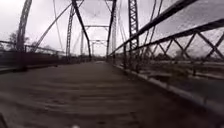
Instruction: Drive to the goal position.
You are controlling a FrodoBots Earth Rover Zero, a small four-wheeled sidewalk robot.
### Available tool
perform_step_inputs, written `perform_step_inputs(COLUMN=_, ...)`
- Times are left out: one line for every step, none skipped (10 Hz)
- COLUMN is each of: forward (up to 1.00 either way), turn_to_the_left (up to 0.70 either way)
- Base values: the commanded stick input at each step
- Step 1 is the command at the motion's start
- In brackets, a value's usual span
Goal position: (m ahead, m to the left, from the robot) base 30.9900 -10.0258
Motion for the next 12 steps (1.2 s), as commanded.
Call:
perform_step_inputs(forward=1.0, turn_to_the_left=0.04)
perform_step_inputs(forward=1.0, turn_to_the_left=0.0)
perform_step_inputs(forward=1.0, turn_to_the_left=0.0)
perform_step_inputs(forward=1.0, turn_to_the_left=0.0)
perform_step_inputs(forward=1.0, turn_to_the_left=0.0)
perform_step_inputs(forward=1.0, turn_to_the_left=0.0)
perform_step_inputs(forward=1.0, turn_to_the_left=0.0)
perform_step_inputs(forward=1.0, turn_to_the_left=0.0)
perform_step_inputs(forward=1.0, turn_to_the_left=0.0)
perform_step_inputs(forward=1.0, turn_to_the_left=0.0)
perform_step_inputs(forward=1.0, turn_to_the_left=0.0)
perform_step_inputs(forward=1.0, turn_to_the_left=0.05)
